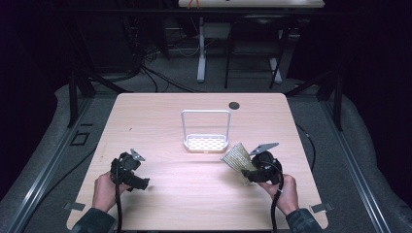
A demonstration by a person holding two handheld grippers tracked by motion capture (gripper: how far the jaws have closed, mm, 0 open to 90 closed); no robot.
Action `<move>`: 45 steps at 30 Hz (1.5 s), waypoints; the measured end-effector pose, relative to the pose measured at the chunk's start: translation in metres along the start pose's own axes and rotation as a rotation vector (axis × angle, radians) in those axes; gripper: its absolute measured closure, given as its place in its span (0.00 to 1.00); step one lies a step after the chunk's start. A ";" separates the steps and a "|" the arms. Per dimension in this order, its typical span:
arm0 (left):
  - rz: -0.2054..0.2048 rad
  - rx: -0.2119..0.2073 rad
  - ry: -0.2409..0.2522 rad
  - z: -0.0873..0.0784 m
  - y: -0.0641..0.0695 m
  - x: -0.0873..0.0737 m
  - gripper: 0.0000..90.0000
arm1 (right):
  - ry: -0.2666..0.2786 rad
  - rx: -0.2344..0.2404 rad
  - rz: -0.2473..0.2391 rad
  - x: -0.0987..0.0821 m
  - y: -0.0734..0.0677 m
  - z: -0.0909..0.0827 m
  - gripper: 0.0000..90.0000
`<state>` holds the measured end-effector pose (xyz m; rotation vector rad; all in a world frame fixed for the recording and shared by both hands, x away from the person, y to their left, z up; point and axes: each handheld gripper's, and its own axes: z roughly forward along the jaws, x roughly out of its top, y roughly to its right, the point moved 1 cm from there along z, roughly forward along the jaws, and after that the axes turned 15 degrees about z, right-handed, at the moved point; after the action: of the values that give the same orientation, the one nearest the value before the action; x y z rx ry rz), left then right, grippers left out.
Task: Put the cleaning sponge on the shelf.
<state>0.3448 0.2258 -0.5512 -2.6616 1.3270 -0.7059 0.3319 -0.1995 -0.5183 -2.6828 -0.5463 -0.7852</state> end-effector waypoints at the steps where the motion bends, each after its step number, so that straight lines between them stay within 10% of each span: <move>1: 0.000 0.000 0.000 0.000 0.000 0.000 0.10 | 0.000 0.000 0.000 0.000 0.000 0.000 0.61; 45: -0.009 -0.006 -0.008 -0.001 0.000 -0.004 0.14 | 0.030 0.020 -0.066 0.057 -0.048 0.039 0.61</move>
<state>0.3421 0.2293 -0.5519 -2.6738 1.3178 -0.6935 0.3728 -0.1264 -0.5100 -2.6422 -0.6353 -0.8318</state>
